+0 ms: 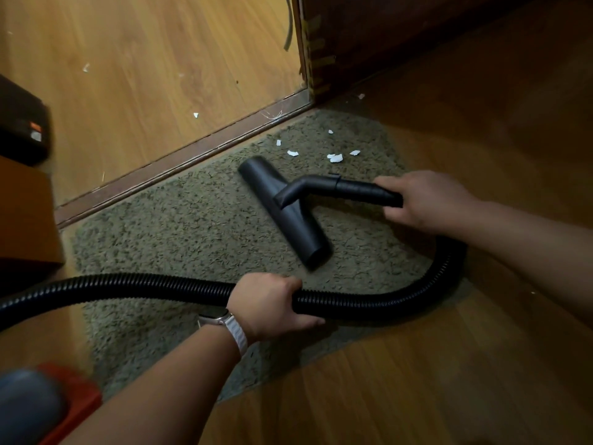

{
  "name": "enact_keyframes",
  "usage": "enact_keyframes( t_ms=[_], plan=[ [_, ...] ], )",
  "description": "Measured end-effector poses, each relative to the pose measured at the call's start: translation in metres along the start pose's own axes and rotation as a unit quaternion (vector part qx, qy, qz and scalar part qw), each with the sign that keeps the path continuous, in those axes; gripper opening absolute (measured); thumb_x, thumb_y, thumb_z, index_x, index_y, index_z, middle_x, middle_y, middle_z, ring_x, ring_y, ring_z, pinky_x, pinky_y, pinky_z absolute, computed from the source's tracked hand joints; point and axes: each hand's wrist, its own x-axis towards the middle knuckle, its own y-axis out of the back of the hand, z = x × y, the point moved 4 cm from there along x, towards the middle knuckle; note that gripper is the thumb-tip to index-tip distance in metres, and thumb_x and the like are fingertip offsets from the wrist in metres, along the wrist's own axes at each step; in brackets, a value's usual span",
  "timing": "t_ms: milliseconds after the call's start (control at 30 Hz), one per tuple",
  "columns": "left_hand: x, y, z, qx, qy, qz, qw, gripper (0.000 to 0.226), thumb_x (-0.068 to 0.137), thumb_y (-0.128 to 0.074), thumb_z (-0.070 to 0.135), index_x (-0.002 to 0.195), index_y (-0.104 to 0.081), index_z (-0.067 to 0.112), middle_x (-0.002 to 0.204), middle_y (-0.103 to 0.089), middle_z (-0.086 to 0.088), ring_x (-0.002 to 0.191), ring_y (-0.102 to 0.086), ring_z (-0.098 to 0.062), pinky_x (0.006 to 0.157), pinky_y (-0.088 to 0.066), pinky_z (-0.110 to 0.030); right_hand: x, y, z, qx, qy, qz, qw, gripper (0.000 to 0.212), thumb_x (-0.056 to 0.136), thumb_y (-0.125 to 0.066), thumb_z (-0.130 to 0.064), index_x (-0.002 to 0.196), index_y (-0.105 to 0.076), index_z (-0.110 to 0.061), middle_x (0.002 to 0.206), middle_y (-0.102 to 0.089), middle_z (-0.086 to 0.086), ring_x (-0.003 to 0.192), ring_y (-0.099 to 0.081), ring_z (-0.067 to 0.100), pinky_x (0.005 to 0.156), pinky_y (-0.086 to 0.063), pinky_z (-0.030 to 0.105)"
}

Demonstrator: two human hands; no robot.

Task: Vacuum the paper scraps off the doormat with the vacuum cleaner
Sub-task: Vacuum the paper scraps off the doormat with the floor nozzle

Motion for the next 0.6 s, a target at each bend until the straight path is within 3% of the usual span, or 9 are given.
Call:
enact_keyframes(
  t_ms=[67, 200, 300, 600],
  plan=[
    [0.004, 0.002, 0.001, -0.008, 0.007, 0.013, 1.0, 0.065, 0.071, -0.042, 0.091, 0.084, -0.052, 0.028, 0.076, -0.062, 0.009, 0.075, -0.065, -0.014, 0.061, -0.044, -0.027, -0.006, 0.001, 0.016, 0.021, -0.033, 0.012, 0.999, 0.041, 0.093, -0.06, -0.038, 0.133, -0.05, -0.037, 0.082, -0.054, -0.007, 0.069, -0.049, 0.012, 0.052, -0.036, 0.028],
    [0.011, 0.008, 0.0, -0.025, 0.02, 0.037, 0.999, 0.066, 0.067, -0.038, 0.093, 0.078, -0.048, 0.029, 0.068, -0.057, 0.01, 0.071, -0.065, -0.014, 0.059, -0.046, -0.026, -0.023, 0.004, 0.049, 0.08, -0.11, 0.046, 0.99, 0.038, 0.093, -0.062, -0.035, 0.13, -0.053, -0.038, 0.078, -0.055, -0.005, 0.067, -0.052, 0.015, 0.057, -0.047, 0.032],
    [0.015, 0.015, 0.001, -0.033, 0.027, 0.046, 0.998, 0.062, 0.069, -0.043, 0.09, 0.074, -0.045, 0.028, 0.058, -0.042, 0.012, 0.068, -0.064, -0.014, 0.057, -0.042, -0.026, -0.034, 0.006, 0.066, 0.113, -0.159, 0.057, 0.979, 0.038, 0.095, -0.062, -0.033, 0.131, -0.053, -0.039, 0.078, -0.057, -0.003, 0.067, -0.054, 0.017, 0.055, -0.044, 0.03],
    [0.02, 0.022, 0.004, -0.029, 0.043, 0.056, 0.997, 0.065, 0.069, -0.046, 0.09, 0.074, -0.048, 0.026, 0.065, -0.05, 0.01, 0.07, -0.064, -0.016, 0.058, -0.041, -0.027, -0.04, 0.002, 0.085, 0.142, -0.212, 0.067, 0.965, 0.042, 0.095, -0.063, -0.03, 0.136, -0.055, -0.028, 0.081, -0.058, 0.002, 0.066, -0.053, 0.018, 0.056, -0.043, 0.029]
  ],
)
